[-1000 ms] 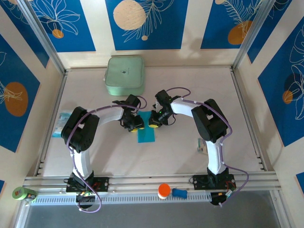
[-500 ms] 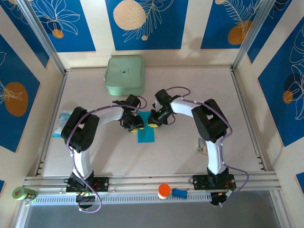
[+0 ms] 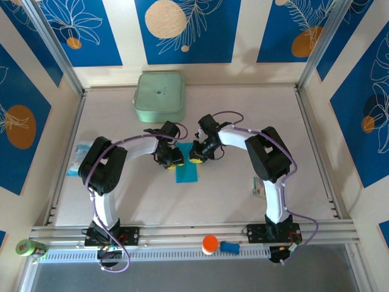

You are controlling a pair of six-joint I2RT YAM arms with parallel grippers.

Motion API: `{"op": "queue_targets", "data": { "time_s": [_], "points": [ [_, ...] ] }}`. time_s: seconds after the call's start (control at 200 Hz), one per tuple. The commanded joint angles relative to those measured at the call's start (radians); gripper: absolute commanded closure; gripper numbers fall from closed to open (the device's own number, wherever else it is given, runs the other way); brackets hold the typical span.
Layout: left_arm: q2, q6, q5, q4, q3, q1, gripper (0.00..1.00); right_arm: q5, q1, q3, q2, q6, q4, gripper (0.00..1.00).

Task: Fold a paper plane with a square sheet of paper (pick it up from the middle)
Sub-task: Hold the square sheet of paper at the center of the table, then first fold the square sheet of paper in half at the center of the table.

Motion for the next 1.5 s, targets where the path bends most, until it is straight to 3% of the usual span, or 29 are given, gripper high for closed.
{"op": "queue_targets", "data": {
  "time_s": [0.0, 0.405, 0.625, 0.755, 0.885, 1.066, 1.191, 1.496],
  "points": [
    [0.117, 0.000, -0.058, -0.083, -0.073, -0.020, 0.65, -0.008, 0.007, 0.007, 0.027, -0.017, -0.025, 0.85],
    [0.093, 0.003, -0.069, -0.109, -0.056, -0.020, 0.62, 0.072, 0.012, 0.010, 0.064, -0.043, -0.084, 0.86],
    [-0.065, 0.010, -0.153, -0.189, 0.035, -0.001, 0.51, 0.138, 0.010, 0.007, 0.076, -0.080, -0.143, 0.91],
    [-0.165, -0.008, -0.165, -0.157, 0.029, 0.013, 0.50, 0.160, 0.008, 0.003, 0.090, -0.093, -0.156, 0.94],
    [-0.219, -0.018, -0.017, 0.014, -0.022, 0.014, 0.56, 0.174, 0.007, 0.003, 0.106, -0.099, -0.164, 0.96],
    [-0.162, -0.060, 0.160, 0.165, -0.043, 0.013, 0.70, 0.186, 0.007, 0.011, 0.123, -0.091, -0.176, 0.97],
    [-0.102, -0.072, 0.207, 0.153, -0.020, 0.011, 0.75, 0.195, 0.008, 0.014, 0.127, -0.078, -0.185, 0.97],
    [-0.022, -0.060, 0.180, 0.065, 0.040, 0.008, 0.81, 0.198, 0.013, 0.022, 0.138, -0.097, -0.199, 0.97]
  ]
}}
